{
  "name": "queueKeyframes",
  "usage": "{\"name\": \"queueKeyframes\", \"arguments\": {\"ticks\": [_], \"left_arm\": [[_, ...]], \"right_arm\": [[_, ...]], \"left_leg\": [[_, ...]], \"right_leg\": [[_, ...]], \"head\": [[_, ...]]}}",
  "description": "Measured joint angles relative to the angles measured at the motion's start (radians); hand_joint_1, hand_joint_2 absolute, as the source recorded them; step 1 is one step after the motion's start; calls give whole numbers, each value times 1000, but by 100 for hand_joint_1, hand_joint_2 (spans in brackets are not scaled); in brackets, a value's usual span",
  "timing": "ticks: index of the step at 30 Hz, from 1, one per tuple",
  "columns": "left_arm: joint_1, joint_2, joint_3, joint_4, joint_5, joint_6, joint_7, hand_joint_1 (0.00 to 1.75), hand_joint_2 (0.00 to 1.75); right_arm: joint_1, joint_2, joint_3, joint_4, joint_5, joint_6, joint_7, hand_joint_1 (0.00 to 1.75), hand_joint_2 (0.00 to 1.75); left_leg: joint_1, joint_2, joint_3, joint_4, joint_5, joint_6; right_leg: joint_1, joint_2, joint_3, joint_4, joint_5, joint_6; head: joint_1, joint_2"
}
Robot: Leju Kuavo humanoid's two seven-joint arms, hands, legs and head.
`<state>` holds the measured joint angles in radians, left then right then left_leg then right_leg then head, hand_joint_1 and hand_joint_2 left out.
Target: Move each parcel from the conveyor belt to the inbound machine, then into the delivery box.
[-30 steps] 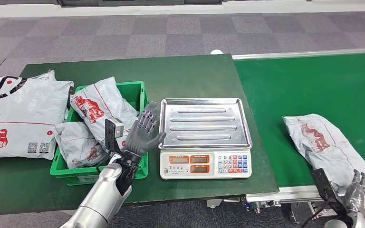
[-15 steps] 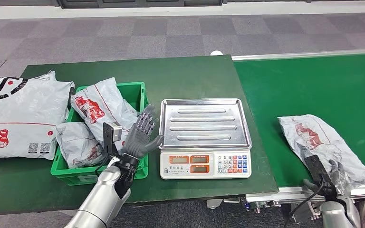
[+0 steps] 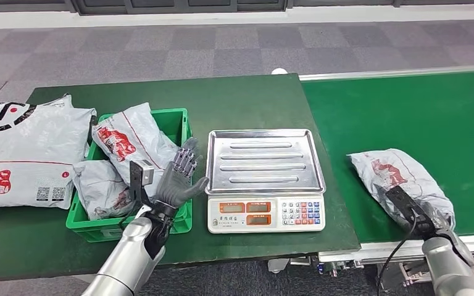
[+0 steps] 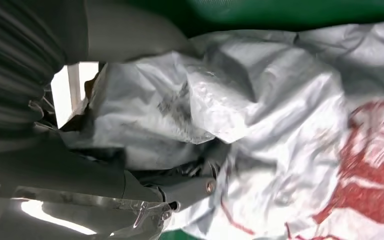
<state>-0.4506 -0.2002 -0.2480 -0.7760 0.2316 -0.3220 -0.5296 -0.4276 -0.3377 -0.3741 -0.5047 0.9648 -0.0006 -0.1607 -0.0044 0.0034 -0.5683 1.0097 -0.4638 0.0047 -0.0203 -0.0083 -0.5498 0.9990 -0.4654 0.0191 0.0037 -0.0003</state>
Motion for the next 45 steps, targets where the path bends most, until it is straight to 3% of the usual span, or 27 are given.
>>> {"name": "queueKeyframes", "arguments": {"ticks": [24,34,45], "left_arm": [[13,11,13,-28,2,4,16,0,175],[42,11,19,-72,2,40,18,0,175],[36,11,19,-57,-2,49,-1,0,175]], "right_arm": [[-1,21,92,-21,-13,-22,-23,175,175],[44,120,152,-372,-277,-223,-117,175,175],[34,131,222,-579,-407,-345,-177,175,175]], "left_leg": [[0,-6,2,0,1,-5],[0,-6,2,-1,2,-5],[0,-9,6,-1,5,-4]], "right_leg": [[0,-5,4,0,-6,1],[0,-5,3,1,-6,0],[-1,-8,1,1,-5,0]], "head": [[0,0],[0,0],[0,0]]}}
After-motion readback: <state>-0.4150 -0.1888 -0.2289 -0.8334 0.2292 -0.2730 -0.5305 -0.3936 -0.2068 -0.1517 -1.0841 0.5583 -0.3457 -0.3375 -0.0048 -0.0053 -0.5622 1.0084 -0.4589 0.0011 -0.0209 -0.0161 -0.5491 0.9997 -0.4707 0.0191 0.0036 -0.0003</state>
